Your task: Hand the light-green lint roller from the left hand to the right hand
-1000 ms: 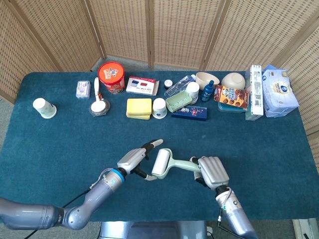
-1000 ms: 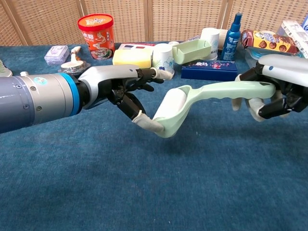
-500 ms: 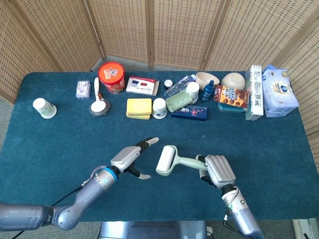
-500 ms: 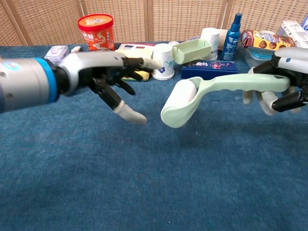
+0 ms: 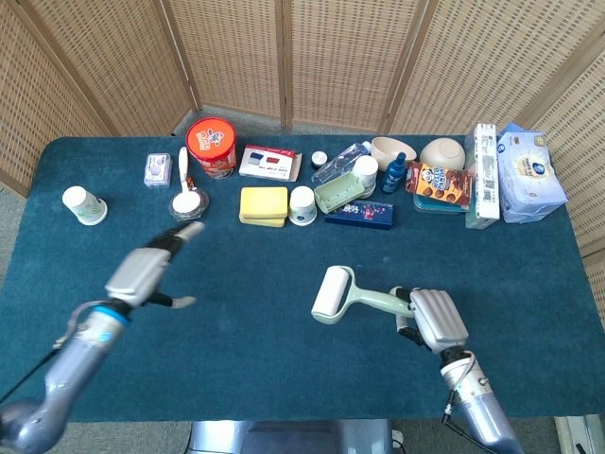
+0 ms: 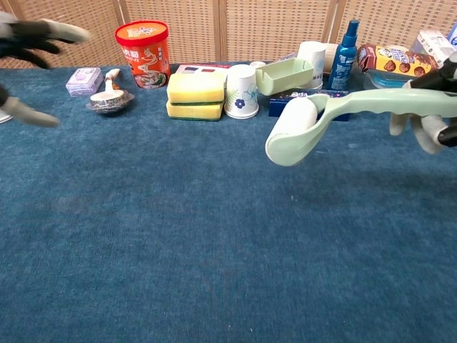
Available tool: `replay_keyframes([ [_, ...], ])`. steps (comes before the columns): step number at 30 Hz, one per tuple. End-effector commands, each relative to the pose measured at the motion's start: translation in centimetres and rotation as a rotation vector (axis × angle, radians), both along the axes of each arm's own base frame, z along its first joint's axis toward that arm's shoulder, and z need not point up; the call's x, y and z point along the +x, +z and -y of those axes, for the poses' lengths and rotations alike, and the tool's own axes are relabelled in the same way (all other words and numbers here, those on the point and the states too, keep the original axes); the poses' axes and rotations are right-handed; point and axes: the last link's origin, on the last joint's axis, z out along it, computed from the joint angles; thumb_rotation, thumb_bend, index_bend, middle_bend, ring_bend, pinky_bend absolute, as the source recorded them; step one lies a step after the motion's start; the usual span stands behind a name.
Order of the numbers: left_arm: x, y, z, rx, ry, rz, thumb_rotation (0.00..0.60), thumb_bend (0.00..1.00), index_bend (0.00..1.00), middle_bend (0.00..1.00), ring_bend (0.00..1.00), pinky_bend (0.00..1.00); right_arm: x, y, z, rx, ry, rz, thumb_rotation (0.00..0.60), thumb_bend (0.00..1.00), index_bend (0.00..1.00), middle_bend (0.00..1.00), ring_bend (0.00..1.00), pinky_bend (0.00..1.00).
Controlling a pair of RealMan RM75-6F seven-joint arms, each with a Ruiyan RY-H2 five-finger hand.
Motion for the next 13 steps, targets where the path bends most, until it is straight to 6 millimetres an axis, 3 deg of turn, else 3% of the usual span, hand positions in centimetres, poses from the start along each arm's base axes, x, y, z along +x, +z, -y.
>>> replay_keyframes([
  [1,-5.1,3.5,1.3,0.126,0.058,-0.067,0.600,0.00,0.00,0.00,0.00,0.09,-0.3,0.3,0.0,-0.005,0.003,0.003,0.600,0.98,0.61,0.74,0.55,0.70],
  [4,-8.3,5.9,2.8,0.209,0.077,-0.094,0.600,0.00,0.00,0.00,0.00,0.09,-0.6,0.6,0.0,-0.010,0.006,0.005,0.600,0.98,0.61,0.74,0.55,0.70],
  [8,-11.3,7.7,5.1,0.254,0.117,-0.121,0.600,0.00,0.00,0.00,0.00,0.09,-0.9,0.9,-0.1,-0.015,0.006,0.007,0.600,0.98,0.61,0.74,0.55,0.70],
  [13,-13.8,9.0,7.5,0.277,0.176,-0.137,0.600,0.00,0.00,0.00,0.00,0.08,-1.0,1.1,-0.1,-0.022,0.010,0.010,0.600,0.98,0.61,0.74,0.55,0.70],
])
